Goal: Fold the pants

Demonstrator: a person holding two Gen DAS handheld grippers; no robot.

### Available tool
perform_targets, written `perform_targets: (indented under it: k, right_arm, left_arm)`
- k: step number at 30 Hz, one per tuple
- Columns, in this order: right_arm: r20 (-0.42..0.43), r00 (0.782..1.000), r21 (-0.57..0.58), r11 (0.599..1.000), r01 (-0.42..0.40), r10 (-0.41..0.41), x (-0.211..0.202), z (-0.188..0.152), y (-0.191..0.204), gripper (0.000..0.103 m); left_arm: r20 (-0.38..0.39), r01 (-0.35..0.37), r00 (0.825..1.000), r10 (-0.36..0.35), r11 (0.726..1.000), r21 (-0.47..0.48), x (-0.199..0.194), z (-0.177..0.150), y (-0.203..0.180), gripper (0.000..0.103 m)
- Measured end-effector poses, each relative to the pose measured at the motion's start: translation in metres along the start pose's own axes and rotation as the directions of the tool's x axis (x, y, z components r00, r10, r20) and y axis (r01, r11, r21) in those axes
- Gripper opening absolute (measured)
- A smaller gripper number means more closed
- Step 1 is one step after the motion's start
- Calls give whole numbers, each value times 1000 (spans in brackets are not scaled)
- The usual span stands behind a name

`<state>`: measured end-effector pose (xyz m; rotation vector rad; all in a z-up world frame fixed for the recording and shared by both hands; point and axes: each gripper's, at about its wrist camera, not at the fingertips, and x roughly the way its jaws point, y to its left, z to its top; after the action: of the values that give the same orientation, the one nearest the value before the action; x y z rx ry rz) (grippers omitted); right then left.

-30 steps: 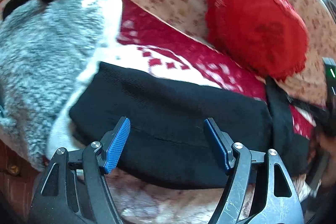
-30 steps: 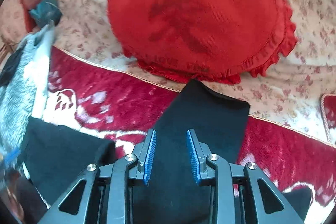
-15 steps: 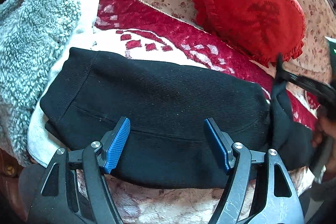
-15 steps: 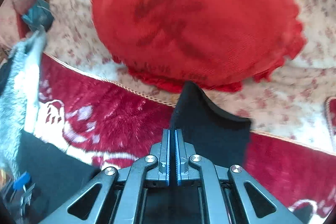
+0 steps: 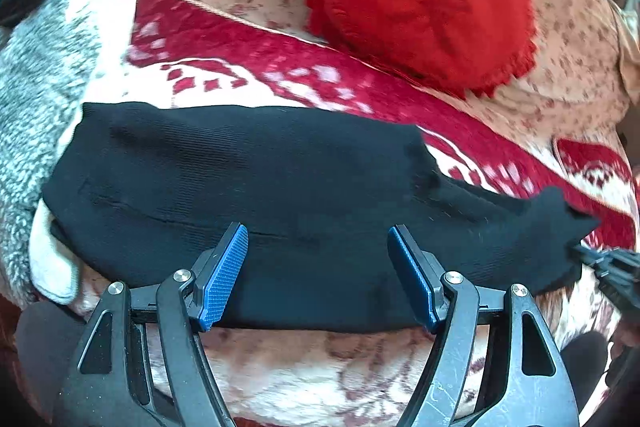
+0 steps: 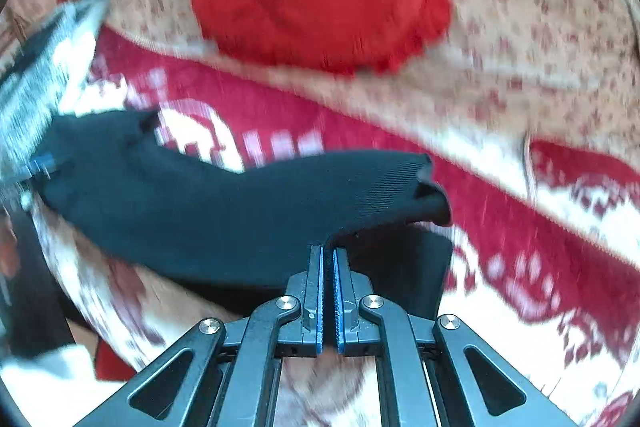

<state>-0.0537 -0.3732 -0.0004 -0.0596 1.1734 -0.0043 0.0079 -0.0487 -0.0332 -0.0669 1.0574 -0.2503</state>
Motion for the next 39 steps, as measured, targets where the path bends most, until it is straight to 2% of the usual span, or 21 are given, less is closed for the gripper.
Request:
perform_targets:
  k: [2, 3, 7, 11, 14, 17, 20, 22, 23, 25, 27, 32, 34, 37, 38, 39]
  right_arm:
    - [-103, 995, 14, 1000, -12, 14, 26, -15, -5, 4]
    - [-127, 992, 18, 1000, -10, 13, 31, -20, -5, 4]
    - [-122, 992, -37, 998, -48, 43, 11, -20, 1, 16]
    - [-40, 990, -115, 984, -137, 133, -27, -12, 18, 18]
    - [59, 975, -168, 965, -202, 214, -38, 13, 42, 20]
    - [118, 958, -228, 946, -231, 262, -17, 41, 76, 20]
    - [72, 948, -290, 916, -277, 310, 21, 63, 108, 20]
    - [33, 955, -345, 900, -267, 296, 38, 70, 125, 20]
    - [24, 967, -383, 896, -224, 252, 49, 74, 133, 20]
    - [20, 977, -418, 889, -187, 214, 61, 76, 138, 20]
    - [-11, 973, -423, 880, -215, 232, 68, 76, 137, 20]
    - [-25, 956, -446, 853, -272, 292, 62, 72, 134, 20]
    - [-22, 963, -452, 857, -249, 268, 69, 72, 136, 21]
    - [-22, 958, -433, 860, -268, 287, 73, 76, 134, 21]
    - [-21, 957, -432, 861, -269, 288, 72, 76, 135, 18]
    - [-17, 958, -438, 859, -265, 287, 69, 75, 136, 7]
  left_arm:
    - [-9, -10, 1000, 10, 999, 41, 4, -4, -11, 73]
    - [-12, -14, 1000, 14, 999, 52, 6, -5, -13, 73]
    - [-26, -19, 999, 20, 998, 55, 12, -7, -15, 73]
    - [-43, -14, 999, 16, 999, 53, 19, -8, -17, 73]
    - [-48, -22, 999, 25, 998, 55, 22, -12, -18, 73]
    - [-42, -19, 999, 21, 998, 58, 18, -14, -17, 73]
    - [-39, -24, 999, 26, 999, 49, 16, -12, -11, 73]
    - [-36, -27, 999, 28, 999, 35, 15, -10, -7, 73]
    - [-35, -26, 999, 27, 999, 26, 15, -9, -4, 73]
    - [-37, -19, 999, 20, 1000, 10, 15, -7, 0, 73]
    - [-41, -14, 999, 14, 1000, 2, 17, -6, 1, 73]
    - [-41, -16, 999, 16, 1000, 11, 19, -5, -1, 73]
    - [-42, -18, 999, 18, 1000, 16, 20, -5, -2, 73]
    - [-45, -21, 999, 22, 999, 24, 20, -5, -2, 73]
    - [-45, -21, 999, 22, 1000, 22, 19, -5, -3, 73]
    - [-45, -18, 999, 19, 1000, 22, 19, -5, -3, 73]
